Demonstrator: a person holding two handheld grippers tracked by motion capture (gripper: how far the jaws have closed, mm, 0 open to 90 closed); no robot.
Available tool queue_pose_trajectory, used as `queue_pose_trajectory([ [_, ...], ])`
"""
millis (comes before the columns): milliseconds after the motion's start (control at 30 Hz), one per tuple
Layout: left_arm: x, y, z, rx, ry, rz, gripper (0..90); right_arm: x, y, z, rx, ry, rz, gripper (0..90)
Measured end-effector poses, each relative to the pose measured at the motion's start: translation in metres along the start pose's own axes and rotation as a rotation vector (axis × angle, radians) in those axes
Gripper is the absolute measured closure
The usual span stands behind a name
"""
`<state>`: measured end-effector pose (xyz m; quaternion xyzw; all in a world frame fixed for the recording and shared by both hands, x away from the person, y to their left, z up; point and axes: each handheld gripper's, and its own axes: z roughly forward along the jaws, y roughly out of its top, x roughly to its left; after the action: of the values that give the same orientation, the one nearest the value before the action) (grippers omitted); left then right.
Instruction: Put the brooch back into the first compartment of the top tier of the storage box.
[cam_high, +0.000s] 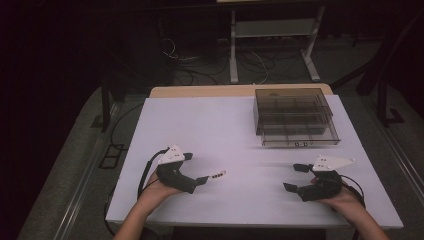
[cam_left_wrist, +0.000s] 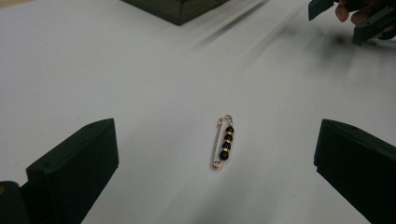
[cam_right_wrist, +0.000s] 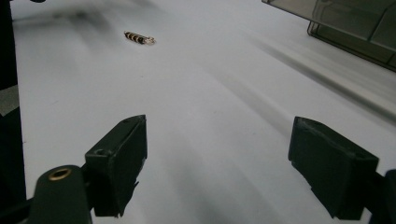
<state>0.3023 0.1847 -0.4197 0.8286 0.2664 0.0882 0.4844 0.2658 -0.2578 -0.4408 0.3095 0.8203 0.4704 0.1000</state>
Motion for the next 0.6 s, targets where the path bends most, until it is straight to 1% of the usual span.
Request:
queue_pose_trajectory([
  [100,0.0,0.003,0.001,-0.011,-0.007,-0.007,0.0,0.001,0.0,-0.001,-0.017,-0.003,-0.002,19.0],
  [133,0.001,0.004,0.002,-0.014,-0.01,-0.008,0.0,0.001,0.0,0.0,-0.016,-0.001,0.003,19.0],
  [200,0.001,0.007,0.004,-0.01,-0.006,0.005,0.0,0.0,-0.001,-0.001,-0.007,-0.003,0.006,19.0],
  [267,0.002,0.011,0.006,-0.017,-0.015,0.006,0.0,-0.001,-0.002,-0.001,0.008,-0.003,0.012,19.0],
  [433,0.001,0.016,0.009,-0.019,-0.024,0.019,0.0,-0.002,-0.002,-0.001,0.009,-0.005,0.017,19.0],
  [600,0.002,0.019,0.011,-0.023,-0.027,0.011,0.0,-0.002,-0.001,0.0,0.007,-0.004,0.018,19.0],
])
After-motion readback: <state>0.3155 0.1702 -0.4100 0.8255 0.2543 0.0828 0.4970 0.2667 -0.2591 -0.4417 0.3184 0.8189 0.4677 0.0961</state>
